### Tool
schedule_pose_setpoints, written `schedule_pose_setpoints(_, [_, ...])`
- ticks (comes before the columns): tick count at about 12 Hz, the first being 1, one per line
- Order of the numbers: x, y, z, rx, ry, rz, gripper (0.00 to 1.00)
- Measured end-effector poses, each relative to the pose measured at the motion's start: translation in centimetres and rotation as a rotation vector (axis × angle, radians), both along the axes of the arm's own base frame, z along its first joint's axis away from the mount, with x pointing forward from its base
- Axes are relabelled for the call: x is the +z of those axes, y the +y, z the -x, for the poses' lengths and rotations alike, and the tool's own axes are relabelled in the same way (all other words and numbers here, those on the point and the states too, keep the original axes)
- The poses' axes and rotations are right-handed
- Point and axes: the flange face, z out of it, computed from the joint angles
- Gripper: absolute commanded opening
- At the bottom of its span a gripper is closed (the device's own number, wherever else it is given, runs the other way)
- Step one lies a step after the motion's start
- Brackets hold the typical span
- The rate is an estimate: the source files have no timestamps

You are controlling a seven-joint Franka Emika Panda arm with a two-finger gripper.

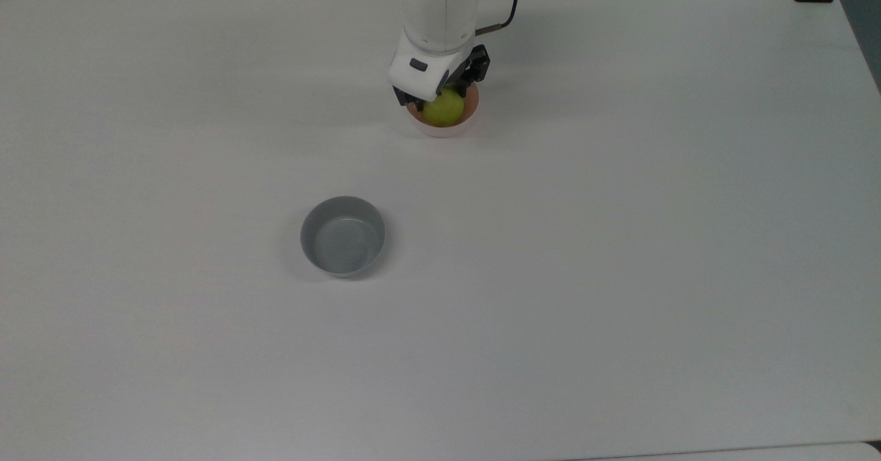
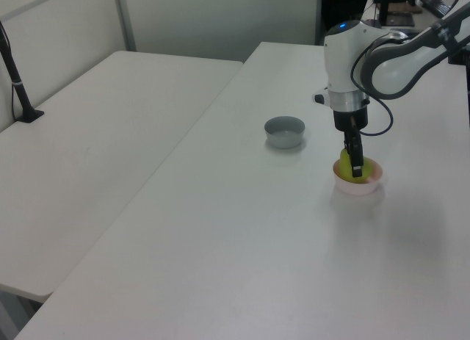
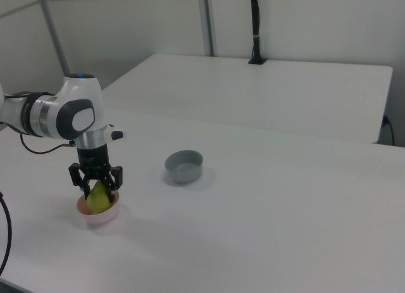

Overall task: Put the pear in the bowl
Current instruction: 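Open the gripper to release the pear into the pink bowl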

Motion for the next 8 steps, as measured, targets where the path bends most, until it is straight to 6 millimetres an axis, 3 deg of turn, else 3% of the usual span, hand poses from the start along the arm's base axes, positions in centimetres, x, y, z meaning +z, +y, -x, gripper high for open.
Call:
schedule_pose_setpoints(1, [0.0,-0.2,0.0,-0.004,0.0,0.0,1.0])
schedule_pose_setpoints(5, [0.4,-0.7,-0.2,-0.013,-0.001,-0.001,1.0])
schedule_pose_setpoints(8, [2.0,-0.6,-0.4,-0.011,0.017,0.0,1.0])
